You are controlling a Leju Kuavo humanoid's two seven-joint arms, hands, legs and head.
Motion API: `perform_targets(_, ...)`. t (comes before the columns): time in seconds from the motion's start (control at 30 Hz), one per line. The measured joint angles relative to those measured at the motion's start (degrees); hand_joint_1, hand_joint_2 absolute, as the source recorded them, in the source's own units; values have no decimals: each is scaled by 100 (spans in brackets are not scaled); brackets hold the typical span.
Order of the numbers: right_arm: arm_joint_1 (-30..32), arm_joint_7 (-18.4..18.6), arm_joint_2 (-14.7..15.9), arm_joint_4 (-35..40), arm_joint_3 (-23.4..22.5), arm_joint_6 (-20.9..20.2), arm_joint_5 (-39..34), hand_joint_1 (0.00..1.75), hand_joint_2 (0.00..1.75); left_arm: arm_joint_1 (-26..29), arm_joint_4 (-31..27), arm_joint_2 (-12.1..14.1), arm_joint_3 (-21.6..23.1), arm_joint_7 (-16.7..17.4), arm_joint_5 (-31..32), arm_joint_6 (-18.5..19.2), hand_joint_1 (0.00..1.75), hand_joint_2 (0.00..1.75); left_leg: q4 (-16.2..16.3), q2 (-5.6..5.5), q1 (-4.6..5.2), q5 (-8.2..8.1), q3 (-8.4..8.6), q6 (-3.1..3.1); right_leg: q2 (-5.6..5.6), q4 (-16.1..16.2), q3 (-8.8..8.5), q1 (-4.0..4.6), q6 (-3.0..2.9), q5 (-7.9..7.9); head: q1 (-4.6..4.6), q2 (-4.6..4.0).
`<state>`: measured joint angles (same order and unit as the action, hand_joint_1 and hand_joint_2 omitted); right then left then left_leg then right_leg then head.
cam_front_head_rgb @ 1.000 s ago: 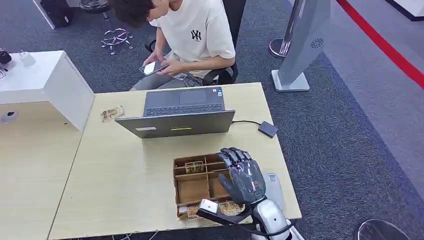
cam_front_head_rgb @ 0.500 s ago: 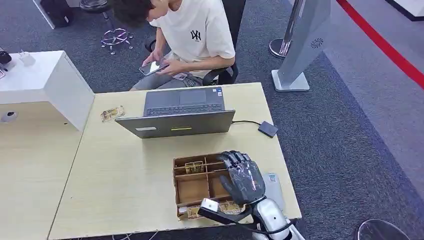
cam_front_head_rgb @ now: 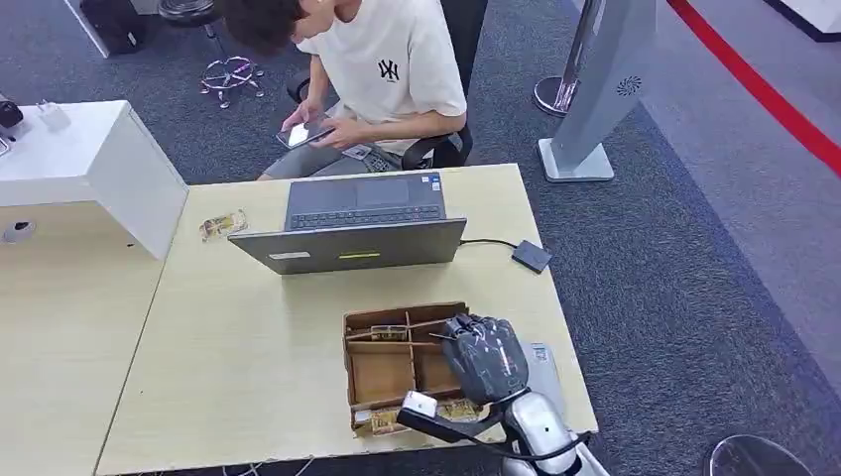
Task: Pass the card to the sensor for recognition and then transmit it.
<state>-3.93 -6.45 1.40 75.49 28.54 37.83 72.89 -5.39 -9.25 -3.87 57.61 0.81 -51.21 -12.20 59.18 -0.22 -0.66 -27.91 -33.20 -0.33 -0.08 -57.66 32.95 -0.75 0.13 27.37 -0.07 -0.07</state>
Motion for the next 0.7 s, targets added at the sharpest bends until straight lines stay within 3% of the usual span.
perform_targets(0.27,-36,-48,2,-13,-13,13,-77,175,175,0,0,7,0,-11,-26,0,0,0,0,0,0,0,0,0,0,0,0,0,0,0,0,-2)
perform_targets(0.47,-15,-305,2,277,-33,44,-594,175,175,0,2,9,0,-22,-129,0,0,0,0,0,0,0,0,0,0,0,1,0,0,0,0,0)
perform_targets(0.53,25,-474,2,500,-65,7,-962,175,175,1,2,9,0,-31,-175,-4,0,0,0,0,0,0,-1,0,0,0,1,0,0,0,0,0)
perform_targets(0.7,152,-1289,2,1415,-207,-508,-2942,175,175,5,2,9,0,-116,-323,-28,0,0,0,0,1,0,0,0,0,0,1,0,0,0,0,0)
